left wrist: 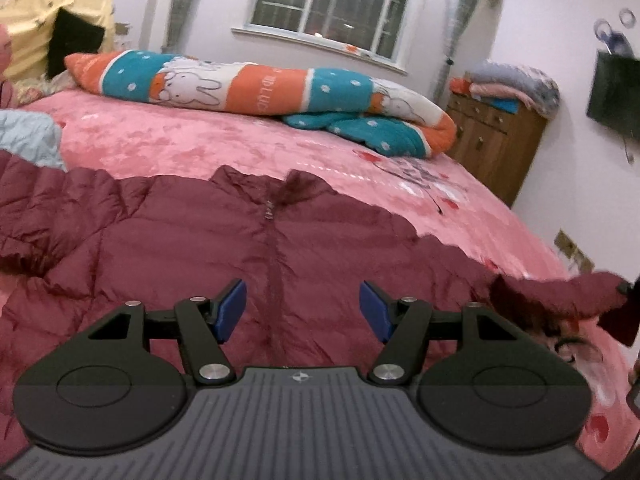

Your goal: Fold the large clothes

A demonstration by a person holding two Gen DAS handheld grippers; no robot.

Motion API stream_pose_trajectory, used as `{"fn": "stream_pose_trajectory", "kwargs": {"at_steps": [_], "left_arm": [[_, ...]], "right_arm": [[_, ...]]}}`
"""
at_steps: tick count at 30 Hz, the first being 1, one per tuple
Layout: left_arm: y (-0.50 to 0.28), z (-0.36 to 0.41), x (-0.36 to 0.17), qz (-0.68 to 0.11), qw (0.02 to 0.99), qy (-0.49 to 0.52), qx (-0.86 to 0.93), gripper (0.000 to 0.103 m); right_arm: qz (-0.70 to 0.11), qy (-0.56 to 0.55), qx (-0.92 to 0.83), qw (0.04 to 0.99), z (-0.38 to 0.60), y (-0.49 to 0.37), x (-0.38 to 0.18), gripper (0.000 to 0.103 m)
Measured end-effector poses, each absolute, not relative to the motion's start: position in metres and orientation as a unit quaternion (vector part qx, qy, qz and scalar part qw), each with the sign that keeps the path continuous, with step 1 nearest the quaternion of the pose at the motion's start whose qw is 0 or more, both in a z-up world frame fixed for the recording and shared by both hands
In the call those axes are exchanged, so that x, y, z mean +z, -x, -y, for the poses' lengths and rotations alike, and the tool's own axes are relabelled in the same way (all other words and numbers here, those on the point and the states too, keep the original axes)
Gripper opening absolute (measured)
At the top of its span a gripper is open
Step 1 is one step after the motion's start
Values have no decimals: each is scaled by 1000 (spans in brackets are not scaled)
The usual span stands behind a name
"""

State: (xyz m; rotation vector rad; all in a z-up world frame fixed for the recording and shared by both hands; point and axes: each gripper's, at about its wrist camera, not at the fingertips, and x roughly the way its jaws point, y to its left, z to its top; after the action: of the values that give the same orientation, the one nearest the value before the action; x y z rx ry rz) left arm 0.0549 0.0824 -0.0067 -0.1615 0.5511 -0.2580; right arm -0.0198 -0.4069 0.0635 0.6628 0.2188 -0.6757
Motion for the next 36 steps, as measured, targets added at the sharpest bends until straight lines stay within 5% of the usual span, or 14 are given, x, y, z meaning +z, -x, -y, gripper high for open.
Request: {"fn": "stream_pose_trajectory", "kwargs": {"at_steps": [19,33,36], "left_arm": [[-101,-175,-17,-230,948,212,-48,83],[-93,-189,-16,-227,941,247,-37,86],[-94,-189,-16,-228,941,246,-45,86]], "right_arm": [[-76,-106,-111,985,256,-121,161,4],[-264,83,150,949,61,-172,47,5],[-288,91,160,940,43,-169,37,16]]}}
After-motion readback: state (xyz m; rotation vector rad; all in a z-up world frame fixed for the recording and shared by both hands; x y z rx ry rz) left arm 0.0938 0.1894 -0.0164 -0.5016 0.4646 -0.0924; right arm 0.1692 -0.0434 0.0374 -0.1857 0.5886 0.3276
